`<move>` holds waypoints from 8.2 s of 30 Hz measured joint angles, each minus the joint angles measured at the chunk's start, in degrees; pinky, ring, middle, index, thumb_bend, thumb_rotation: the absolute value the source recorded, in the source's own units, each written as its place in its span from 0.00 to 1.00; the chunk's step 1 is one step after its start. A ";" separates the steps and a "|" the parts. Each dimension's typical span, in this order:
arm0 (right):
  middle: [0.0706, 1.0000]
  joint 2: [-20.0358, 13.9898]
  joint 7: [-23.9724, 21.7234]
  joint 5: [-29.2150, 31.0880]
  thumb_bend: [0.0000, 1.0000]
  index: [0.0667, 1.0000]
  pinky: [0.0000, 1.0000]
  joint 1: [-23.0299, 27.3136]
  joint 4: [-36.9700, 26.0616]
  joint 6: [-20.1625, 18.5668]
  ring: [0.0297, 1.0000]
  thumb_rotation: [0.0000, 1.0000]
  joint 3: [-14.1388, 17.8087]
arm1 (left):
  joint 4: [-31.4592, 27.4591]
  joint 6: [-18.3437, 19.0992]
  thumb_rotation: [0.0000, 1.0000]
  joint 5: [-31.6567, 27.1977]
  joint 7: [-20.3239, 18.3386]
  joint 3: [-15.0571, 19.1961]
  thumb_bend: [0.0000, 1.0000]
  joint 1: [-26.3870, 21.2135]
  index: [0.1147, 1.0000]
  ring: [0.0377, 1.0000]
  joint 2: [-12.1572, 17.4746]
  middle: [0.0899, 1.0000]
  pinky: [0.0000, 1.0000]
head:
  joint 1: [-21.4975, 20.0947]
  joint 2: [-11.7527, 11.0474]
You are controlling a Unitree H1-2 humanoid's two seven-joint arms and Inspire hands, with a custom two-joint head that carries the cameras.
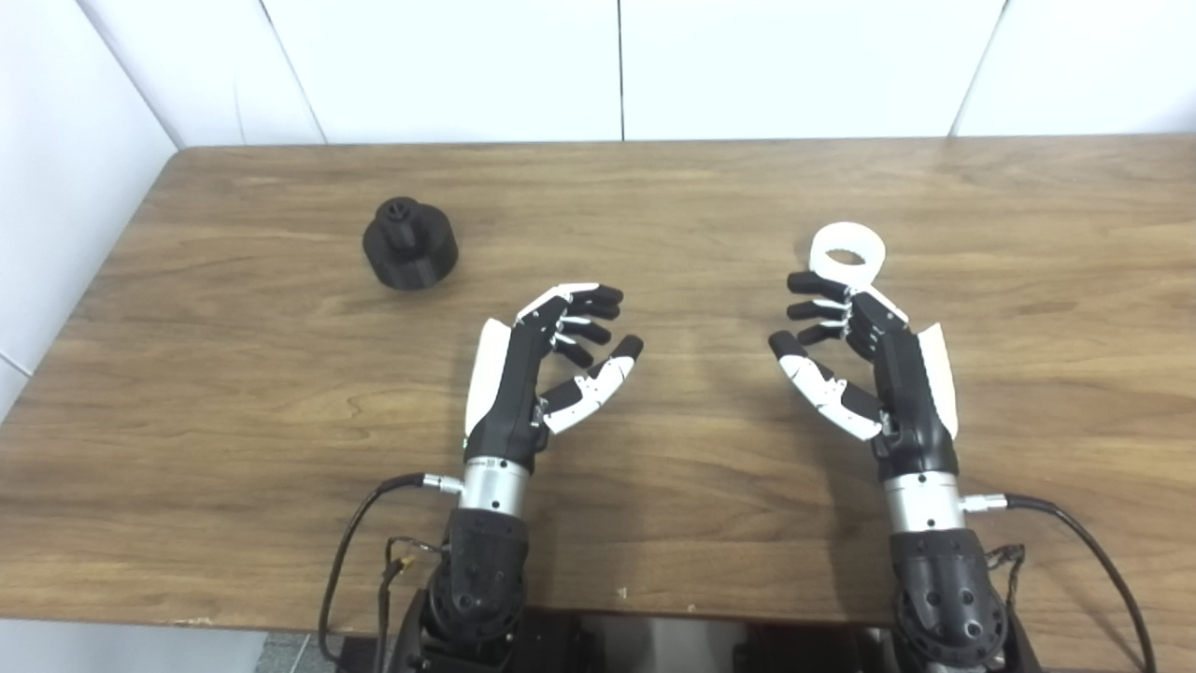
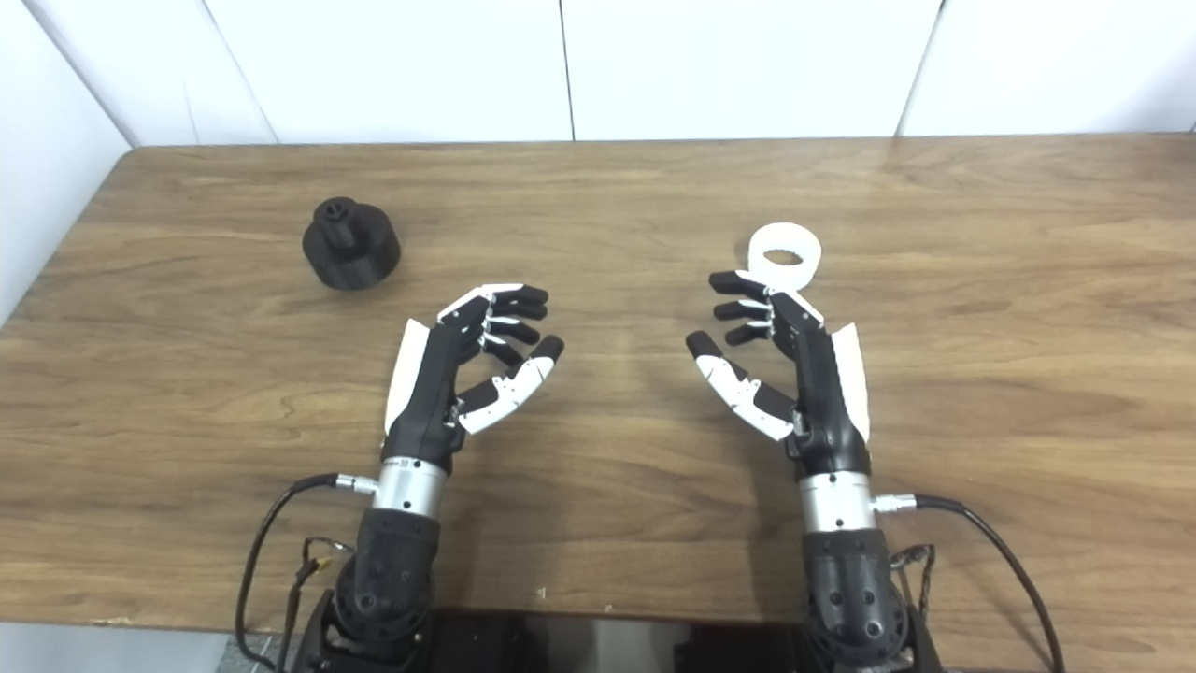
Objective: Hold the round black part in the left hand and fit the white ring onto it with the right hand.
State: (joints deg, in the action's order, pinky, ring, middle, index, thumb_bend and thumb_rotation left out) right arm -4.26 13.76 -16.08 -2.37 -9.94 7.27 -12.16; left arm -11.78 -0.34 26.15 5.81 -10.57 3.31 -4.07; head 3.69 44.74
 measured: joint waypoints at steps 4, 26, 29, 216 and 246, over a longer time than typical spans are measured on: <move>0.70 0.00 0.00 -0.03 0.50 0.67 0.54 0.01 0.00 0.00 0.64 0.36 -0.01 | 0.00 0.00 0.28 -0.12 -0.04 0.01 0.50 0.00 0.60 0.57 0.00 0.63 0.46 | 0.09 -0.09; 0.70 -0.32 -0.13 2.63 0.55 0.66 0.53 -0.08 0.37 1.94 0.64 0.39 1.88 | 2.68 -0.94 0.21 1.41 2.20 -2.61 0.50 -0.16 0.62 0.60 -1.43 0.66 0.50 | 14.94 -4.13; 0.70 -0.33 -0.22 3.31 0.56 0.66 0.53 -0.06 0.53 2.04 0.64 0.41 2.29 | 2.74 -0.94 0.21 1.58 2.46 -2.64 0.51 -0.22 0.61 0.60 -1.43 0.66 0.50 | 14.42 -4.04; 0.68 1.13 -2.68 2.20 0.54 0.65 0.52 0.32 1.77 5.24 0.62 0.37 5.67 | 30.79 17.64 0.32 14.94 -3.09 -1.25 0.94 -27.73 0.65 1.00 28.90 1.00 1.00 | 13.01 -3.69; 0.67 1.33 -2.98 2.96 0.54 0.63 0.51 0.32 1.76 5.24 0.61 0.33 5.95 | 26.46 15.57 0.32 10.04 -0.48 -0.06 0.95 -23.66 0.58 1.00 25.64 1.00 1.00 | 12.57 -3.52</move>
State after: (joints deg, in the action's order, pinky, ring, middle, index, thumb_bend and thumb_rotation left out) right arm -2.93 10.78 -13.12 -2.04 -8.18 12.51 -6.21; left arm 14.68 15.24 36.19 5.33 -10.63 -20.35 21.57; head 16.26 41.22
